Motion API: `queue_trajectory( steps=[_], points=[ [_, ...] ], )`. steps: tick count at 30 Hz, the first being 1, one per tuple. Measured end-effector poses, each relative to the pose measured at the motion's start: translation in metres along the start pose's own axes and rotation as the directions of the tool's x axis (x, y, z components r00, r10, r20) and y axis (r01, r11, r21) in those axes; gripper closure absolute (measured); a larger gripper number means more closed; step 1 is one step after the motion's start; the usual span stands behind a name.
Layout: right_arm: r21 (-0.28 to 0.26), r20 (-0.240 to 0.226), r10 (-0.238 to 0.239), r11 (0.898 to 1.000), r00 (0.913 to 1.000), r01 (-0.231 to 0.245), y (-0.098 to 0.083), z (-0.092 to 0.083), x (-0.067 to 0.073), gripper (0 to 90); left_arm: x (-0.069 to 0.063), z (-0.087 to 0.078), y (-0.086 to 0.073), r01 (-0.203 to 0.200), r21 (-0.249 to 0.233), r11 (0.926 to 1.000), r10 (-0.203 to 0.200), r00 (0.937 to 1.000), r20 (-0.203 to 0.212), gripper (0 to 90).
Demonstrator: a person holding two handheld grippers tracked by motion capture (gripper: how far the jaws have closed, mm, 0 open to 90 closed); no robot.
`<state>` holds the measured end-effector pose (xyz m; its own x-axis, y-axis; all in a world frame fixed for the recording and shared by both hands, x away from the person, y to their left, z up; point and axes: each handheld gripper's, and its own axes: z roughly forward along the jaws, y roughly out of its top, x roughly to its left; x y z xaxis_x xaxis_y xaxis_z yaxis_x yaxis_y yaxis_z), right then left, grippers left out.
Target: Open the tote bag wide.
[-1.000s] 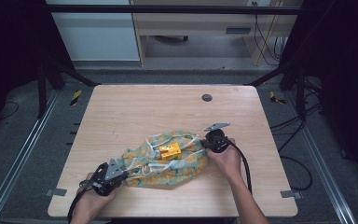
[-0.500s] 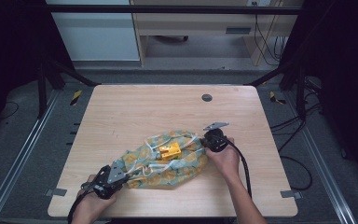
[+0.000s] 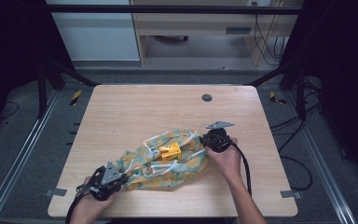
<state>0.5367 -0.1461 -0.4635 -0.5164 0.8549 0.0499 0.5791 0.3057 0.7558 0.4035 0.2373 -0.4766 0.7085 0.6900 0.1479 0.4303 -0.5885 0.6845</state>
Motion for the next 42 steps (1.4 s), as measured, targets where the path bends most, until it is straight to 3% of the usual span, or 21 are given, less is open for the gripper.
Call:
queue_trajectory(
  steps=[2,5,6,8,9,11,15,18,19,21,22,24,25,26,28,30,33,34,37,38,42],
  points=[
    [-0.02,0.011,-0.008,1.0,0.9999,0.009,0.004,-0.009,0.001,57.7,0.003,-0.005,0.001,0.024,-0.033,0.9992,-0.024,0.9997,-0.004,79.9],
    [-0.037,0.023,-0.021,0.999,0.9995,0.022,0.007,-0.019,0.001,50.5,0.002,-0.009,0.003,0.037,-0.058,0.9976,-0.037,0.9993,-0.002,72.2],
    [-0.045,0.027,-0.02,0.999,0.9994,0.021,0.009,-0.024,0.001,44.4,0.002,-0.011,0.004,0.046,-0.072,0.9963,-0.046,0.9989,-0.002,72.2],
    [-0.077,0.043,-0.009,0.997,0.999,0.012,0.013,-0.045,-0.001,33.8,0.001,-0.017,0.006,0.051,-0.106,0.993,-0.052,0.9986,-0.007,61.2],
    [-0.077,0.043,-0.009,0.997,0.999,0.012,0.013,-0.045,-0.001,33.8,0.001,-0.017,0.006,0.051,-0.106,0.993,-0.052,0.9986,-0.007,57.4],
    [-0.091,0.038,-0.012,0.996,0.9992,0.015,0.014,-0.062,-0.001,28.5,-0.001,-0.022,0.01,0.053,-0.14,0.9887,-0.057,0.9981,-0.023,49.7],
    [-0.095,0.037,-0.035,0.995,0.9987,0.038,0.012,-0.079,-0.001,23.7,-0.002,-0.027,0.019,0.039,-0.164,0.9857,-0.044,0.9985,-0.031,43.7],
    [-0.121,-0.016,-0.054,0.991,0.9984,0.051,0.007,-0.094,0.006,22.7,-0.003,-0.036,0.032,0.01,-0.186,0.9825,-0.017,0.9993,-0.033,39.9],
    [-0.125,-0.027,-0.063,0.99,0.9976,0.059,0.006,-0.096,0.008,23.5,-0.002,-0.036,0.035,0.02,-0.193,0.981,-0.026,0.9992,-0.029,39.9],
    [-0.13,-0.043,-0.072,0.989,0.9965,0.066,0.004,-0.098,0.013,26.1,0.0,-0.037,0.041,0.013,-0.184,0.9829,-0.02,0.9991,-0.036,39.9],
    [-0.135,-0.07,-0.109,0.986,0.9916,0.099,-0.001,-0.099,0.025,30.1,0.003,-0.037,0.046,-0.001,-0.173,0.9849,-0.007,0.9989,-0.047,40.0],
    [-0.137,-0.08,-0.123,0.984,0.9891,0.111,-0.002,-0.099,0.028,30.6,0.007,-0.036,0.051,-0.01,-0.162,0.9867,0.002,0.9987,-0.051,40.0],
    [-0.127,-0.101,-0.136,0.984,0.9855,0.123,-0.007,-0.097,0.039,26.3,0.009,-0.034,0.055,-0.007,-0.157,0.9875,0.0,0.9989,-0.048,40.2],
    [-0.119,-0.106,-0.134,0.985,0.9853,0.121,-0.01,-0.096,0.042,24.5,0.013,-0.03,0.064,-0.021,-0.121,0.9924,0.017,0.9991,-0.04,41.9],
    [-0.118,-0.127,-0.141,0.985,0.9818,0.126,-0.014,-0.095,0.048,23.8,0.016,-0.025,0.071,-0.043,-0.098,0.9942,0.038,0.9978,-0.055,43.1],
    [-0.116,-0.138,-0.154,0.984,0.9784,0.138,-0.017,-0.094,0.053,23.1,0.019,-0.018,0.078,-0.04,-0.102,0.994,0.035,0.9981,-0.05,43.4],
    [-0.123,-0.156,-0.16,0.982,0.9747,0.142,-0.015,-0.094,0.06,20.8,0.02,-0.012,0.084,-0.071,-0.103,0.9921,0.065,0.9959,-0.063,42.5],
    [-0.125,-0.162,-0.167,0.981,0.9727,0.147,-0.013,-0.094,0.063,20.3,0.02,-0.005,0.089,-0.081,-0.099,0.9917,0.077,0.9959,-0.047,41.2],
    [-0.13,-0.177,-0.181,0.979,0.9675,0.159,-0.009,-0.089,0.071,19.8,0.022,0.004,0.091,-0.068,-0.104,0.9923,0.066,0.9976,-0.018,39.3],
    [-0.124,-0.184,-0.186,0.978,0.965,0.165,-0.008,-0.085,0.073,19.0,0.024,0.014,0.092,-0.049,-0.093,0.9944,0.05,0.9988,0.002,38.7],
    [-0.081,-0.2,-0.192,0.981,0.9609,0.179,-0.003,-0.064,0.079,14.9,0.028,0.028,0.093,-0.03,-0.068,0.9973,0.03,0.9995,0.007,38.1]
  ],
)
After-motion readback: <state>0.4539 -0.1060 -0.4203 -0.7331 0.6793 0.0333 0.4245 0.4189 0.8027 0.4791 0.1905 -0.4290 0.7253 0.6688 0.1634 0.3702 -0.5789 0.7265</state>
